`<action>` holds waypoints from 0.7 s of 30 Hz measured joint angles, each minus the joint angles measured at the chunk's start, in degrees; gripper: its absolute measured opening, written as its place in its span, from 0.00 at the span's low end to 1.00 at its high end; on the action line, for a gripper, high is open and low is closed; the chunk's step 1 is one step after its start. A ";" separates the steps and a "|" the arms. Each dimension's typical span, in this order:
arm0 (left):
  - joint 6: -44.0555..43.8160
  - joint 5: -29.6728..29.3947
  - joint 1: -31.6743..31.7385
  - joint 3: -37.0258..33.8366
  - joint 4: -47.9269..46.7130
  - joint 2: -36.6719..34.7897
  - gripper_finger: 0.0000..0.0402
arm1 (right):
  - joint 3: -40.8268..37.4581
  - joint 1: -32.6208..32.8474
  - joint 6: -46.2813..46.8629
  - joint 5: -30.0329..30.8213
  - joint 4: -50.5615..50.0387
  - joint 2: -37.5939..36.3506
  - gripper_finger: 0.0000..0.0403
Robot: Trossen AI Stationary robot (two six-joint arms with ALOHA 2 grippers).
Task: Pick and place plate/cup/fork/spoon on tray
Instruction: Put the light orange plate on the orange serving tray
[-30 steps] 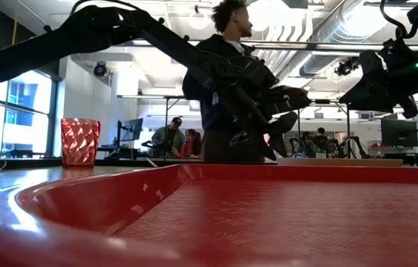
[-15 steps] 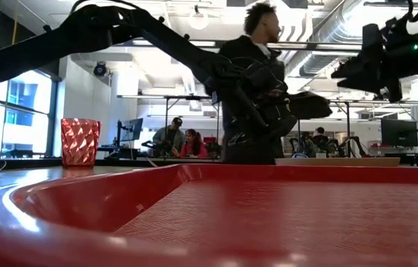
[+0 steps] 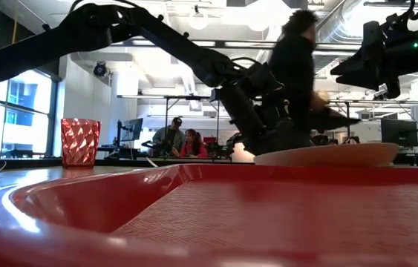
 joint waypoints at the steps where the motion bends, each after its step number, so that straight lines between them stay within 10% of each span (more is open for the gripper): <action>1: 0.23 0.08 0.00 -0.02 -0.42 -0.16 0.02 | 0.00 0.00 0.00 -0.15 0.00 0.00 0.34; 21: 13.04 -1.15 -6.71 -0.38 -4.55 -9.78 0.00 | 0.00 0.04 3.44 -12.55 -0.45 -0.11 0.34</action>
